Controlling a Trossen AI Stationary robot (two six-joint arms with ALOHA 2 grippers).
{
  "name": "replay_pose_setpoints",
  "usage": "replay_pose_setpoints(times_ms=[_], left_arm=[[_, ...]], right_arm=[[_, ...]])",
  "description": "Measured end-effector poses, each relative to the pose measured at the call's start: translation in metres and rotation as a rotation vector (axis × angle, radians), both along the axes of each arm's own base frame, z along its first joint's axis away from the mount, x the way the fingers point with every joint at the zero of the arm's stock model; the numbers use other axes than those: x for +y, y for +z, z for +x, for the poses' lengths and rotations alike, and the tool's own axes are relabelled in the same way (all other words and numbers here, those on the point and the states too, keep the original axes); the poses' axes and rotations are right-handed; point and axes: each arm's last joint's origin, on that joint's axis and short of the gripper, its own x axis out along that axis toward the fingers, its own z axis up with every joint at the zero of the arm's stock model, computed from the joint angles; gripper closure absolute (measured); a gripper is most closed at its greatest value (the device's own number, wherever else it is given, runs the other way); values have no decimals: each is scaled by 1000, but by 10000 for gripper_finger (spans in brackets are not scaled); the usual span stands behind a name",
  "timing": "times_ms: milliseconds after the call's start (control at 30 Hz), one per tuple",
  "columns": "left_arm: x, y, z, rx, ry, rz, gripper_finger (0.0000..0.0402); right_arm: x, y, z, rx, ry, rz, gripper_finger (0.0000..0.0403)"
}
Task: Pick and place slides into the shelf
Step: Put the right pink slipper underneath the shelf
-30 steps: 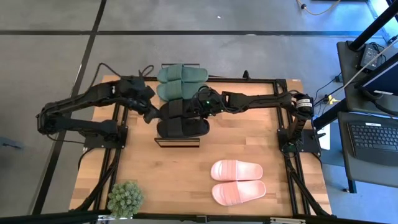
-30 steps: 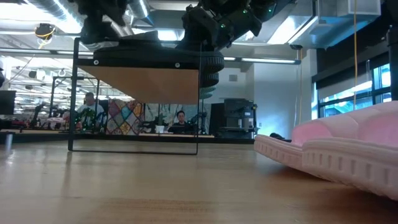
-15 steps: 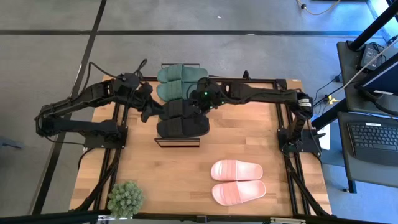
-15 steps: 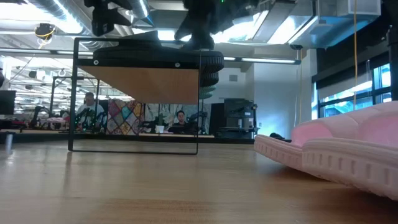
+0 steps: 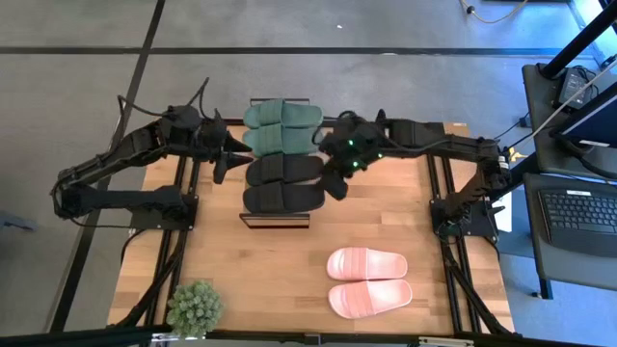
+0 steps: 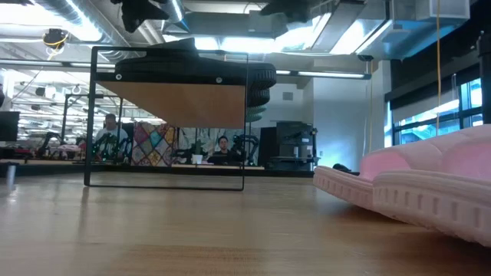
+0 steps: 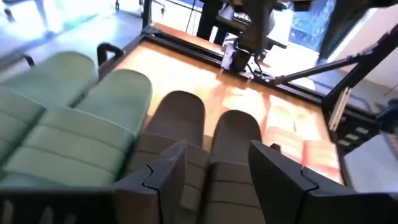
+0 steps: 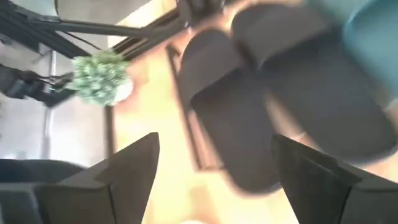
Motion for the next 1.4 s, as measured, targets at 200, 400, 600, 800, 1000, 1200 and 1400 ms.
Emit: replay_pose_setpoints(times_ms=[200, 400, 600, 800, 1000, 1200, 1400], left_arm=[[2, 0, -2, 7, -7, 62, 237], [6, 0, -4, 12, 7, 88, 237], [10, 0, -6, 18, 24, 109, 237], [12, 0, -7, 22, 40, 106, 237], [12, 0, -7, 23, 40, 105, 237], [12, 0, -7, 22, 40, 104, 237], [12, 0, -7, 22, 41, 104, 237]], right_arm=[[37, -4, -5, 108, -33, 145, 97], [62, -7, -13, 181, -116, 142, 97], [69, -18, -23, 305, -228, 84, 97], [66, -43, -34, 284, -224, 109, 97], [60, -64, -62, 81, -253, 232, 97], [66, -94, -75, -77, -254, 384, 97], [81, -125, -82, 1, -257, 481, 97]])
